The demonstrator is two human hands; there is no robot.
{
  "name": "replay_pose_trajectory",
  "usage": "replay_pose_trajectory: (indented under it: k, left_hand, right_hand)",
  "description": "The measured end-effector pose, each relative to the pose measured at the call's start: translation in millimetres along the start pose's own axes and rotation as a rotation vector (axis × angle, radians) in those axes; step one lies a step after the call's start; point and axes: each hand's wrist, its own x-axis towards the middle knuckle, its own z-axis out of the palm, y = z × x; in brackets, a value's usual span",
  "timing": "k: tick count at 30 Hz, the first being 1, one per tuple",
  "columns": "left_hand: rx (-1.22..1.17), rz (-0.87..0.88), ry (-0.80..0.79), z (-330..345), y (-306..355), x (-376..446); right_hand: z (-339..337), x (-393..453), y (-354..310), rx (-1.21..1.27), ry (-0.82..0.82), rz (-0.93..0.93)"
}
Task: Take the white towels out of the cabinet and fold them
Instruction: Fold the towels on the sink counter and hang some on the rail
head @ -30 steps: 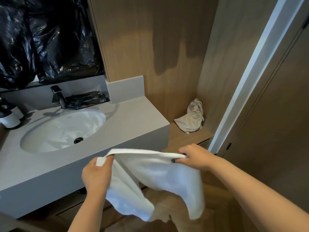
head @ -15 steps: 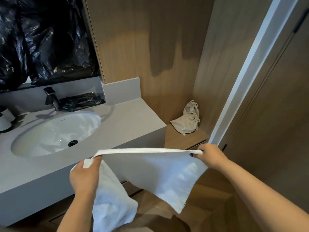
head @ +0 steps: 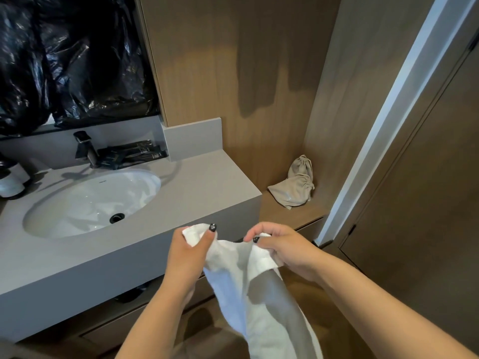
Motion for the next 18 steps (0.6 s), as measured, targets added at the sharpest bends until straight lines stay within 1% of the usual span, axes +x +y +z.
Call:
replay_pose_trajectory:
  k: [2,3,4,5,6,8,9,10,12,13,16,18]
  left_hand:
    - [-0.047,-0.031,-0.022,5.0,4.8,-4.9]
    - [-0.077,-0.037,-0.048,6.8,7.3,-6.6]
    - [-0.106,-0.032,-0.081,7.6,11.3,-8.0]
    - [-0.129,-0.018,-0.113,7.7,16.3,-9.8]
    - [-0.138,0.001,-0.141,6.4,21.6,-11.7]
    - [-0.108,0.049,-0.173,4.2,28.5,-15.0]
    - [-0.071,0.070,-0.179,4.0,30.1,-16.7]
    - [-0.028,0.088,-0.183,5.1,31.3,-18.7]
    - [0.035,0.121,-0.202,8.5,33.8,-24.0]
    - [0.054,0.137,-0.210,10.0,34.8,-26.3]
    - [0.089,0.173,-0.193,9.1,39.1,-29.0]
    - [0.093,0.182,-0.172,7.4,39.5,-29.4]
  right_hand:
    - [1.8,-4.7,-9.5,0.063,-0.043,-0.024]
    - [0.0,-6.7,-13.0,0.107,-0.094,-0.035]
    - [-2.3,-9.0,-16.1,0.114,-0.147,-0.050]
    - [-3.9,-11.1,-18.3,0.052,-0.172,-0.080]
    - [-4.9,-12.3,-18.6,-0.072,-0.147,-0.120]
    - [-4.9,-11.6,-15.9,-0.329,0.023,-0.214]
    - [-4.3,-11.9,-14.8,-0.390,0.096,-0.243]
    - [-3.7,-12.3,-13.7,-0.402,0.128,-0.256]
    - [-1.3,-13.3,-10.3,-0.472,0.117,-0.253]
    - [0.0,-14.0,-8.6,-0.556,0.121,-0.258]
    - [1.6,-12.5,-1.0,-0.782,0.202,-0.313]
    - [3.4,-13.6,1.2,-0.778,0.224,-0.369]
